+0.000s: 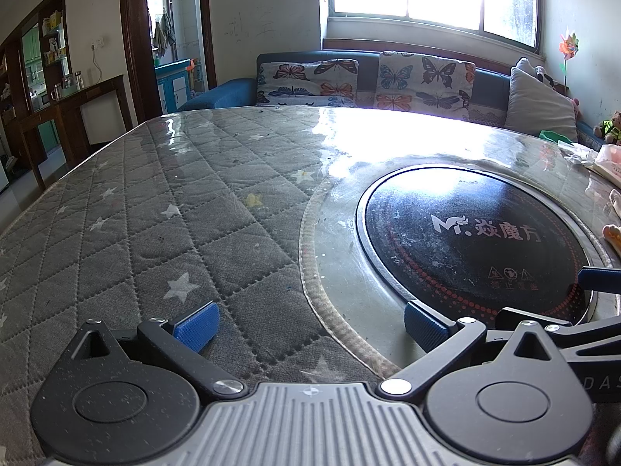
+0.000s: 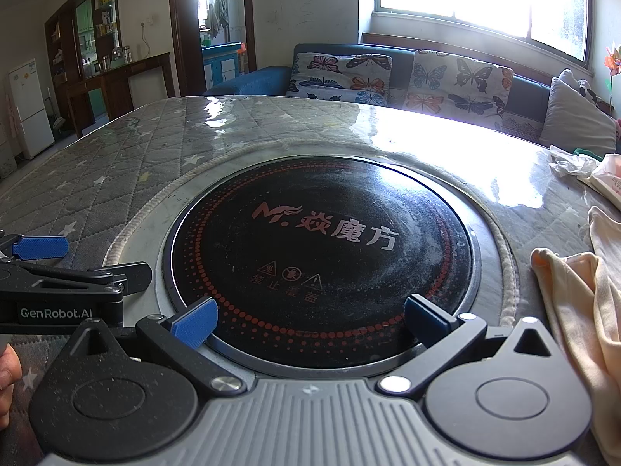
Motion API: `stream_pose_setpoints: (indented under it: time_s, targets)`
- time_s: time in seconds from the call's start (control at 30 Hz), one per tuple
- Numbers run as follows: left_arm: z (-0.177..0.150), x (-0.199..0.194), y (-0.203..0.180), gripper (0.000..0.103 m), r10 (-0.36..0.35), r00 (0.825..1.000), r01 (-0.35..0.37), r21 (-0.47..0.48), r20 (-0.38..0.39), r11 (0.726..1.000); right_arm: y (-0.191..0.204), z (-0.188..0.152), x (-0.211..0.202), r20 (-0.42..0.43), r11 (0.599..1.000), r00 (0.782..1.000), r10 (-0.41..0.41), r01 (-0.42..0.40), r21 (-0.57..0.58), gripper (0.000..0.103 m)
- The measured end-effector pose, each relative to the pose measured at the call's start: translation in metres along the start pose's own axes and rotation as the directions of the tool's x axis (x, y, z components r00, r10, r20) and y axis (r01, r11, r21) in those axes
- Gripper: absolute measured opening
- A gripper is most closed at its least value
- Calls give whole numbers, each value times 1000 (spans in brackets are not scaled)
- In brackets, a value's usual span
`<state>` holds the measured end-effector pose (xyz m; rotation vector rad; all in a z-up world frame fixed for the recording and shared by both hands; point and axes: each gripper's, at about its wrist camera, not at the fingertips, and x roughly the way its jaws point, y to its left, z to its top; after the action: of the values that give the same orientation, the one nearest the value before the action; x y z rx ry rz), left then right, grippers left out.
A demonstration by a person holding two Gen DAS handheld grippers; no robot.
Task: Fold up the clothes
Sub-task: 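Move both open grippers toward the crumpled cream garment on the table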
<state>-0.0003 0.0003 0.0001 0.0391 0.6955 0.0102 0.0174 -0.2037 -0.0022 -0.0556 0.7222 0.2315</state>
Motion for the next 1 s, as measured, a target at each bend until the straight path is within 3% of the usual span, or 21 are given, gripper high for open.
stream_pose_setpoints:
  time_s: [0.4,1.0]
  targets:
    - [2,-3,0,103,-9,1000,9,-12,-13,1000,2,0,-7,2,1000,1000,20,-20,-20,103]
    - [-2,-48,-47,103,-118,993,118,50,-6,992,-17,-21,-90,61,1000,998,-19,20,-13,103]
